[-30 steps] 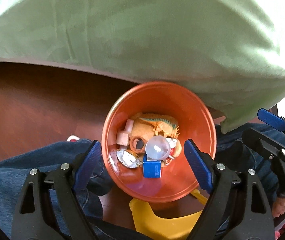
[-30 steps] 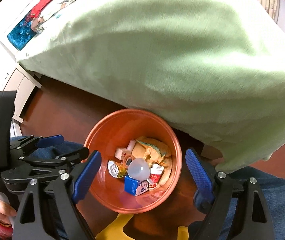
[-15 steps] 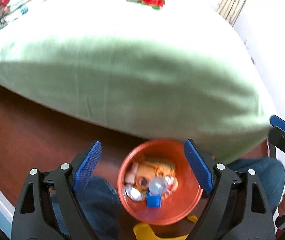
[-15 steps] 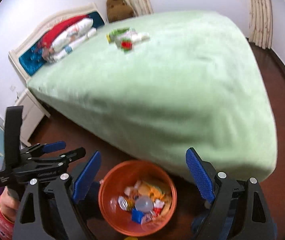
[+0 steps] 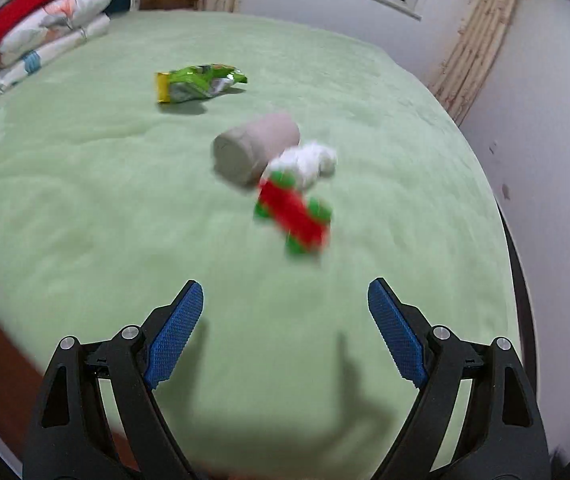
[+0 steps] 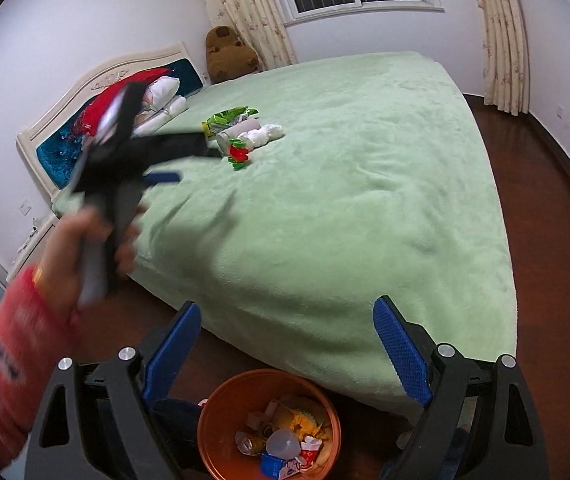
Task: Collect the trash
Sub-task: 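Grasp the red-and-green toy car with the left gripper and lift it, then grasp the white crumpled tissue with the right gripper while the left gripper holds the car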
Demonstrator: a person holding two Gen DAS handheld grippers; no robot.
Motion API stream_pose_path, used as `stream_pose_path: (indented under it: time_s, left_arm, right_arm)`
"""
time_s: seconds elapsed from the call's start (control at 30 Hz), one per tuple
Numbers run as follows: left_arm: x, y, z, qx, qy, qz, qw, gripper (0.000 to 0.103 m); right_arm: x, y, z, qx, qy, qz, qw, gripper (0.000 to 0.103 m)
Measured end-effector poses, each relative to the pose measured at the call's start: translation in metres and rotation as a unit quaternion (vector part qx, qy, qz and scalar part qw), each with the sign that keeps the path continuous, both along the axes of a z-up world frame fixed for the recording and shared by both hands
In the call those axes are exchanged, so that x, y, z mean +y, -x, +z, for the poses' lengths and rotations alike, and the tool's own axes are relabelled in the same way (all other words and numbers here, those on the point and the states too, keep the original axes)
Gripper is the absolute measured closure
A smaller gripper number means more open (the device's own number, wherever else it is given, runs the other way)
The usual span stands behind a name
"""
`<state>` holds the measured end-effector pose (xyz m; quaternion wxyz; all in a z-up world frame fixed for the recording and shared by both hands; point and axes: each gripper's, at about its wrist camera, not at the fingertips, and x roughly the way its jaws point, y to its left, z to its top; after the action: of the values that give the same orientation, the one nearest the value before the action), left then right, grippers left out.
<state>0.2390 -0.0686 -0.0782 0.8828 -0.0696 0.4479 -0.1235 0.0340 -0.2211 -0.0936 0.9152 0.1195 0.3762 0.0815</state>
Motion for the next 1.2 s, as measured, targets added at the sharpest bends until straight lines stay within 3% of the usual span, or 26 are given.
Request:
stream_pose_path:
  time_s: [0.13, 0.27, 0.3, 0.33, 0.37, 0.43, 0.63, 0.8, 1.0, 1.2]
  left_arm:
    - [-0.008, -0.051, -0.012, 0.037, 0.021, 0.031, 0.9986, 0.02]
    - [-0.005, -0.076, -0.027, 0.064, 0.041, 0.051, 0.9958, 0.021]
    - [-0.005, -0.078, -0.028, 0.066, 0.038, 0.055, 0.9956, 0.033]
    - [-0.005, -0.08, -0.03, 0.065, 0.031, 0.058, 0.9957, 0.055]
    - [-0.004, -0.081, -0.03, 0.064, 0.034, 0.055, 0.9958, 0.066]
    - [-0.001, -0.077, -0.027, 0.059, 0.044, 0.051, 0.996, 0.07]
    - [0.012, -0.053, -0.01, 0.021, 0.049, 0.031, 0.9981, 0.072]
    - [0.034, -0.011, 0.01, -0.018, 0.05, 0.01, 0.9985, 0.072]
    - [0.07, 0.047, 0.015, -0.04, 0.046, 0.008, 0.9981, 0.072]
    - [0.107, 0.094, 0.005, -0.046, 0.047, 0.024, 0.9975, 0.072]
  right_arm:
    - [-0.006, -0.006, -0.009, 0.012, -0.004, 0.0, 1.0, 0.017]
    - [-0.01, -0.009, -0.018, 0.023, -0.008, -0.001, 1.0, 0.017]
    - [-0.011, -0.012, -0.02, 0.025, -0.009, -0.002, 1.0, 0.017]
    - [-0.013, -0.014, -0.021, 0.027, -0.011, -0.003, 1.0, 0.017]
    - [-0.014, -0.015, -0.022, 0.028, -0.015, -0.004, 0.999, 0.017]
    - [-0.015, -0.017, -0.022, 0.029, -0.019, -0.006, 0.999, 0.017]
    - [-0.016, -0.026, -0.019, 0.025, -0.028, -0.007, 0.999, 0.017]
    - [-0.01, -0.053, -0.01, 0.017, -0.034, 0.0, 0.999, 0.017]
    - [0.009, -0.132, 0.004, 0.013, -0.062, 0.018, 0.998, 0.017]
    - [0.03, -0.239, 0.002, 0.056, -0.131, 0.018, 0.99, 0.02]
